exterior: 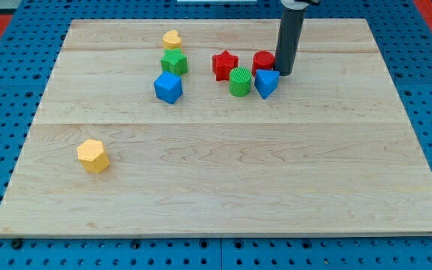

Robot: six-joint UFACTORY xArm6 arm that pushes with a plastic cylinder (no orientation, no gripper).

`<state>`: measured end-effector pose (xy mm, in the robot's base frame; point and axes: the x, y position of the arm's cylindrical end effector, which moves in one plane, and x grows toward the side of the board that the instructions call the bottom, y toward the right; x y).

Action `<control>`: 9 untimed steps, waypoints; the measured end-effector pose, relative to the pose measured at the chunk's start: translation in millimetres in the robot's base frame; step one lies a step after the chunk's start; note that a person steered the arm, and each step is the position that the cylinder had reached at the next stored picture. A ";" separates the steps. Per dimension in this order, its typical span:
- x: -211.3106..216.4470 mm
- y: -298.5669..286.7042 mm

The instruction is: Point your arm to the hexagon

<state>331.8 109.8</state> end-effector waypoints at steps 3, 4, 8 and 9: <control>146.7 6.9; 216.2 -45.8; 254.6 -182.0; 246.6 -240.2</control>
<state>578.4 -130.3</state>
